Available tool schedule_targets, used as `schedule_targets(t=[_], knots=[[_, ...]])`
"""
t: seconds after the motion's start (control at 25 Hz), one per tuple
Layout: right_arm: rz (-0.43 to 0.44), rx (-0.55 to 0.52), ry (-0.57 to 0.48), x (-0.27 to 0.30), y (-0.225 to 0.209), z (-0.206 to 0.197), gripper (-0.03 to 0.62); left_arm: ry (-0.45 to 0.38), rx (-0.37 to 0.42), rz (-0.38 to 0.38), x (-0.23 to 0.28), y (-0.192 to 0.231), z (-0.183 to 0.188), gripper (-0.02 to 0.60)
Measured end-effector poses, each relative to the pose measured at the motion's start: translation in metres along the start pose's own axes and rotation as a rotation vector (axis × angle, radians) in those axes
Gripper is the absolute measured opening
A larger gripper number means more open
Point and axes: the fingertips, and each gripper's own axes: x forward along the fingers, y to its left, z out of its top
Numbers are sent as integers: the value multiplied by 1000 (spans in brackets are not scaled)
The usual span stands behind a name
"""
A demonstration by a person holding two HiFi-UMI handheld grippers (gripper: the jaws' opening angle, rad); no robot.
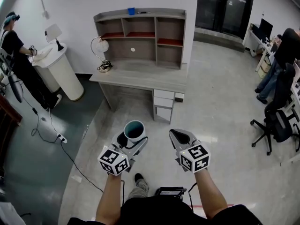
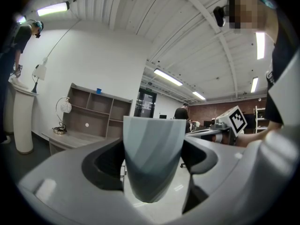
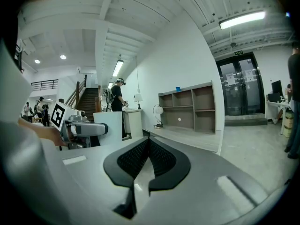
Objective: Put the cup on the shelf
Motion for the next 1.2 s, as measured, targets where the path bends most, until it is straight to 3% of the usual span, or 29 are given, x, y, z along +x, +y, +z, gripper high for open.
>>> schedule_targets(t=[0.48, 1.2], knots=[[-44, 6, 26, 40, -24, 1, 12, -4, -28, -38, 33, 41, -4, 370], [-121, -1, 49, 166, -40, 35, 12, 5, -17, -84, 70, 175, 19, 370]])
